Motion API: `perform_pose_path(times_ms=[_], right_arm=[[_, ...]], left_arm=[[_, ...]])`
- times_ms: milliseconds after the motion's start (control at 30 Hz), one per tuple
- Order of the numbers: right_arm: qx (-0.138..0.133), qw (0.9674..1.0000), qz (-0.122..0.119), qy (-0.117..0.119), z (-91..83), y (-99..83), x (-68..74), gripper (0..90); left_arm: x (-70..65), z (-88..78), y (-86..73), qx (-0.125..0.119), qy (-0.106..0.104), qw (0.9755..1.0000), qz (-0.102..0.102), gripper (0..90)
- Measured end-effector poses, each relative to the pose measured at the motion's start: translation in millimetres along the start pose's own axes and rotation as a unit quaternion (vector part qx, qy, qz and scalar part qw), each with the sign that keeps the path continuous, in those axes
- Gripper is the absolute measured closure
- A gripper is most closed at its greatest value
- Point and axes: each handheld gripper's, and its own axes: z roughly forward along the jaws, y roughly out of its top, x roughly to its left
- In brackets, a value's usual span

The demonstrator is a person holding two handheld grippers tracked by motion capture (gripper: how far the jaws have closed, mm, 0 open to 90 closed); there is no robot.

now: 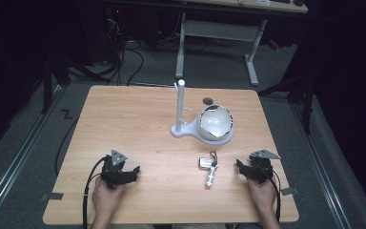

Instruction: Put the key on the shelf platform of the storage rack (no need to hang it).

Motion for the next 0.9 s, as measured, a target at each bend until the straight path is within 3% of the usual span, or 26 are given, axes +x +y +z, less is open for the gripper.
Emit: perform_pose_path(times_ms=[900], right_arm=[[0.001,1.0,0.0,0.005,-0.8,-0.4,0.8,39.8]], left_arm=[[0.3,-0.2,0.1,0.001,-0.001,1.0,0.0,22.8]])
